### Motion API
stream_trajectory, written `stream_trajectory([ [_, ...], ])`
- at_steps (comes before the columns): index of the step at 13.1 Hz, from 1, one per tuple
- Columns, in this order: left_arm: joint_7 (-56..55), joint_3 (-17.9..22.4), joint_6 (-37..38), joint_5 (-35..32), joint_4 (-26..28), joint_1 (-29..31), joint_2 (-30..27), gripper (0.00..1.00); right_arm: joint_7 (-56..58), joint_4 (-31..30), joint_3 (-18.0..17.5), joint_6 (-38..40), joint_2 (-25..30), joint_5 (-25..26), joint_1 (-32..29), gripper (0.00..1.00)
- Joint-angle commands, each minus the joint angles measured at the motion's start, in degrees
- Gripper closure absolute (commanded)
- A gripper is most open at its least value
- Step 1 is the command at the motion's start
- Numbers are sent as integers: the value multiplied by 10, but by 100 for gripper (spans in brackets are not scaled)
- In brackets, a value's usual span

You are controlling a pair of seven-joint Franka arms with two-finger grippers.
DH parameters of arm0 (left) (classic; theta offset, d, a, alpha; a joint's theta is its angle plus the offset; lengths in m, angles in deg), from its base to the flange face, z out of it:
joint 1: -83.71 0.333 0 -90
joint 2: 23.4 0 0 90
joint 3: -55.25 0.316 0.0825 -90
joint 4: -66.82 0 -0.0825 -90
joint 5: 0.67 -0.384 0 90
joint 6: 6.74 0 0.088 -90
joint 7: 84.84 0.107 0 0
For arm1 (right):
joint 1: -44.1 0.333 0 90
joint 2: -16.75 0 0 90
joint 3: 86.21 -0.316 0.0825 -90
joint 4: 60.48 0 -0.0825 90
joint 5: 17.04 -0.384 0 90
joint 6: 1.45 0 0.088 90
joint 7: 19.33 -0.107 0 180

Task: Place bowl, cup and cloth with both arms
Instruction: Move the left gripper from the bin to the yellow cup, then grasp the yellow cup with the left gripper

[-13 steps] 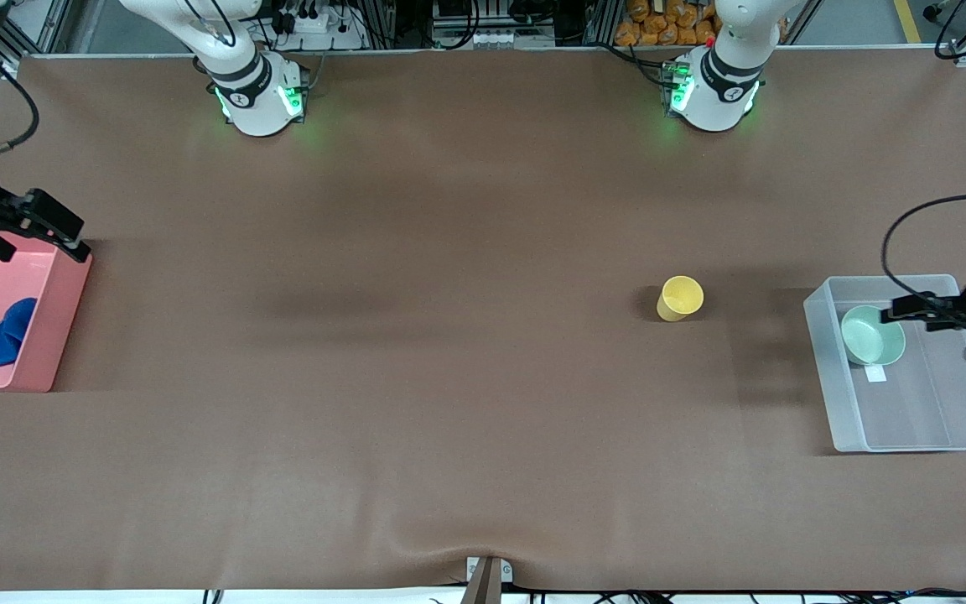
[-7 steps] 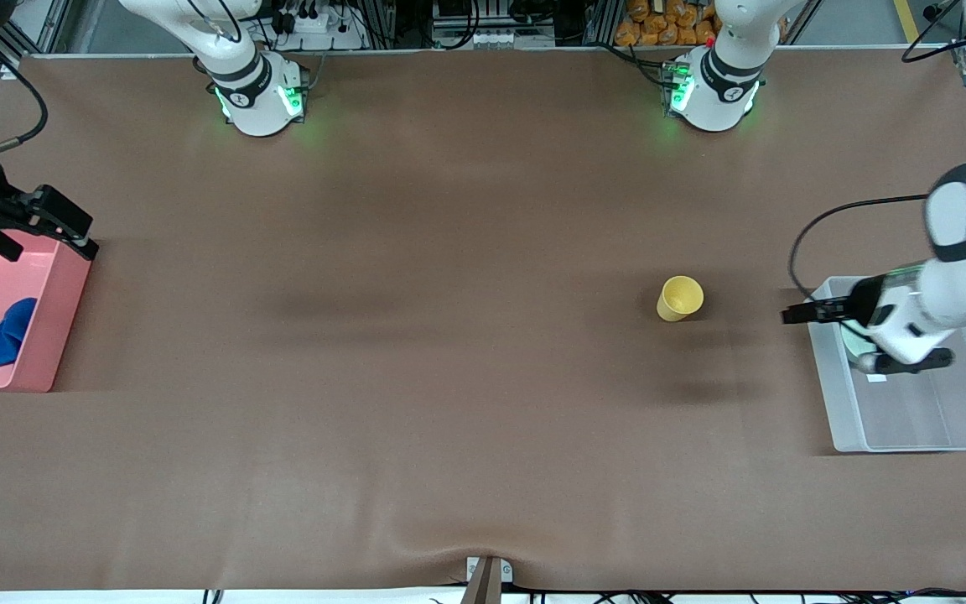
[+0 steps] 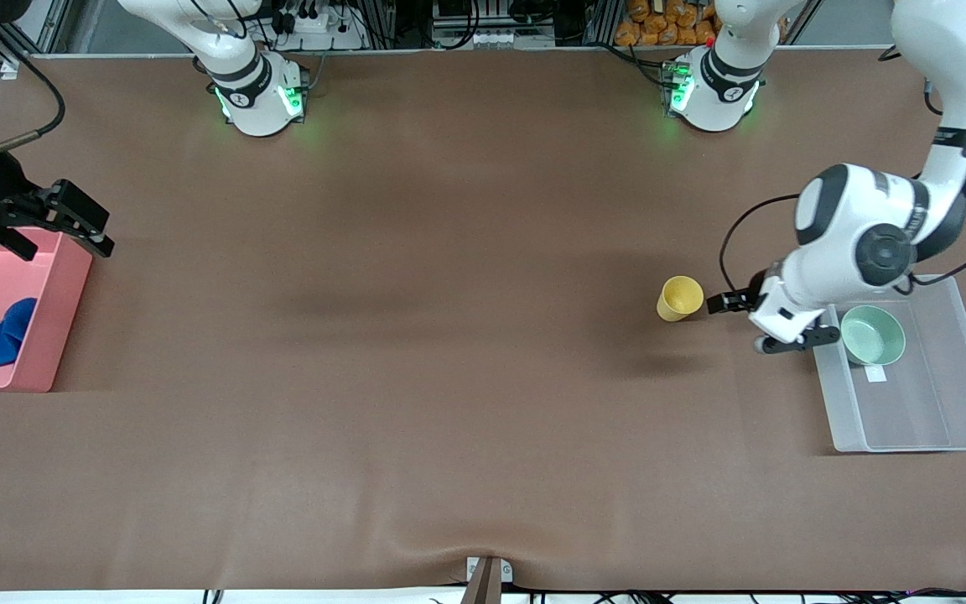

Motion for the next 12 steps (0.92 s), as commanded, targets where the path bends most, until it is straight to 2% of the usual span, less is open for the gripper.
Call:
stream_trajectory([
  [1,-33,-6,-24,-25,56,3,-37,15,-1,15,3,11,-2,12,0,0],
  [3,-44,-12,-62,-25,83,3,-34,21,-5,25,2,37,-2,31,2,0],
  [6,-56,-12,-117,-25,109,2,-21,33,-8,34,3,65,-2,23,0,0],
  [7,-56,-12,-121,-25,109,1,-15,45,-8,34,3,65,-2,22,0,0],
  [9,-56,-12,-130,-25,108,1,-5,87,-8,36,3,65,-3,22,0,0],
  [10,-56,-12,-130,-26,105,0,-4,100,-8,36,3,65,-3,22,0,0],
  [12,-56,-12,-130,-25,96,-1,-5,100,-6,35,3,65,-3,21,-1,0],
])
